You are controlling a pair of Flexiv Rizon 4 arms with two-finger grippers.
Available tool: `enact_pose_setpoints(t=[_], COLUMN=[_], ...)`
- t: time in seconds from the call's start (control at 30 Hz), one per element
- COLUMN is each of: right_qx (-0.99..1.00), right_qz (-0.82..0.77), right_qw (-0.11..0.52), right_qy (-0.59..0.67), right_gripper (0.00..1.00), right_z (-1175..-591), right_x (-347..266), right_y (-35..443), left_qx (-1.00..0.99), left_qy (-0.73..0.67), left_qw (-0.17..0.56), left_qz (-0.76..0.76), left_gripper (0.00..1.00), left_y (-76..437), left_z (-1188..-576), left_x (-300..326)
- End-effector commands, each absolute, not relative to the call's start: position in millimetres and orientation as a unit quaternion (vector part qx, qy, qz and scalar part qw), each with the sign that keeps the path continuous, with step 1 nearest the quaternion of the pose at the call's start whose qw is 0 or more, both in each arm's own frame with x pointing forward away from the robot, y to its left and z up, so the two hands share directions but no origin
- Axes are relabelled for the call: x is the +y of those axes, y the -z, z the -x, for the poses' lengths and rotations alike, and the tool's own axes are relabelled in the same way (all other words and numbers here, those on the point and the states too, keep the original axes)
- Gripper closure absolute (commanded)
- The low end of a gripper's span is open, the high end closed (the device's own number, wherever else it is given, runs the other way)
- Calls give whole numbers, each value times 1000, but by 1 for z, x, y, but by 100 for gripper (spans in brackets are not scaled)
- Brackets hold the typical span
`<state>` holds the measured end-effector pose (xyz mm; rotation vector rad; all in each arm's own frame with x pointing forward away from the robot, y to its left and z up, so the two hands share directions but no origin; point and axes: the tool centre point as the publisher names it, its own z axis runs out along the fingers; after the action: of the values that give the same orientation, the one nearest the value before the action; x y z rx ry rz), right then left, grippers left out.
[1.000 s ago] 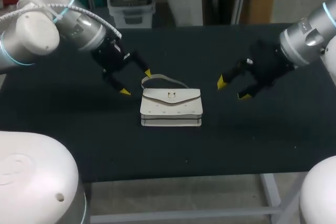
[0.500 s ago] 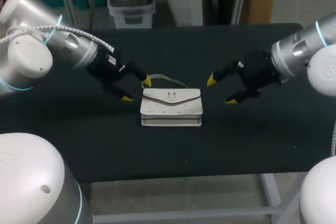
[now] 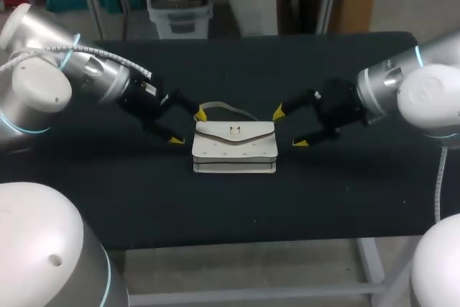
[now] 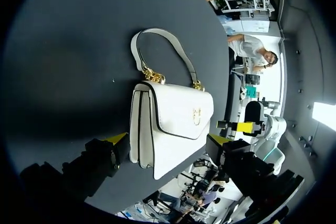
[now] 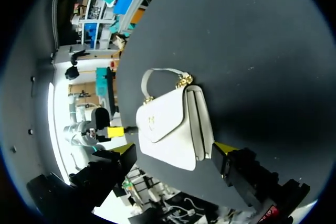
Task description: Pick up the bag, open it, inspect its contents, close it, and place it on the opposite side
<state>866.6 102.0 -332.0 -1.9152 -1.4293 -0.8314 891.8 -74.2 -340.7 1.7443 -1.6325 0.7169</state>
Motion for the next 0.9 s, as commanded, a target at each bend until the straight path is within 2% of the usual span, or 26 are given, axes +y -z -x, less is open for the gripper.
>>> enact_pose_setpoints(t=[0.03,0.27,0.5,0.6,0.7,0.9], right_qx=[-535,-523,-518,-518,-517,-515], right_qz=[720,722,721,719,719,719], right_qw=[313,327,330,330,331,333], right_qy=[313,313,322,325,326,328], right_gripper=[6,7,19,27,29,40], right_z=[-874,-877,-883,-887,-891,-896], right_x=[108,116,124,127,129,131], right_y=[343,354,358,361,363,369], left_qx=[-620,-616,-613,-614,-614,-619], left_qy=[-270,-274,-280,-282,-283,-282], left_qw=[331,345,356,358,361,365], left_qz=[-658,-653,-647,-645,-642,-635], left_gripper=[0,4,13,15,17,21], left_y=[352,357,359,359,359,359], left_z=[-904,-907,-908,-908,-908,-911], left_x=[-80,-82,-81,-81,-81,-85])
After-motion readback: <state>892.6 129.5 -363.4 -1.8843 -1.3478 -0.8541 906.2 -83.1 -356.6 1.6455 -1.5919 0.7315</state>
